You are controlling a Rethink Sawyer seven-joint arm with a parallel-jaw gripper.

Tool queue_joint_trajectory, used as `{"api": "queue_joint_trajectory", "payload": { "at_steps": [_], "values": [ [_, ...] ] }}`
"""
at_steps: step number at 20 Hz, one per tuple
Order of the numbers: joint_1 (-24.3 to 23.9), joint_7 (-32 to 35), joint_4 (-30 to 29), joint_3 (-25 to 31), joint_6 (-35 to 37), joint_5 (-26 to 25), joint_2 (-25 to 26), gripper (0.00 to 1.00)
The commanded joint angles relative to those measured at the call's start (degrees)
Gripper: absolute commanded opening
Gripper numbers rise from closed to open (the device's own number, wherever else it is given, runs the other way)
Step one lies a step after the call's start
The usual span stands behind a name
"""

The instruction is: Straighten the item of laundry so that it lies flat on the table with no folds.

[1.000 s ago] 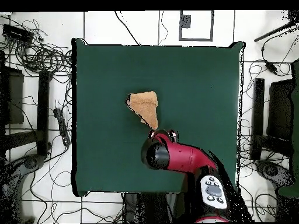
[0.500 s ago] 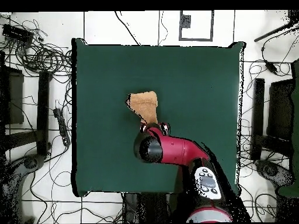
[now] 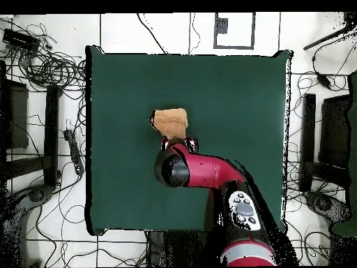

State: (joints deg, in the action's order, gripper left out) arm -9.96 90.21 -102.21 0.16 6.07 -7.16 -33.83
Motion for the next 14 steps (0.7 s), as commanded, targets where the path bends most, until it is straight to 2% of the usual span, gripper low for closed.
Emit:
{"api": "queue_joint_trajectory", "payload": {
  "at_steps": [1,5,14],
  "values": [
    [1.1,7.7,3.7,8.4,5.7,3.1,3.0,1.00],
    [1.4,8.8,4.0,8.8,5.8,4.4,4.2,1.00],
    [3.9,11.2,5.2,7.1,0.9,5.5,8.0,1.00]
  ]
}}
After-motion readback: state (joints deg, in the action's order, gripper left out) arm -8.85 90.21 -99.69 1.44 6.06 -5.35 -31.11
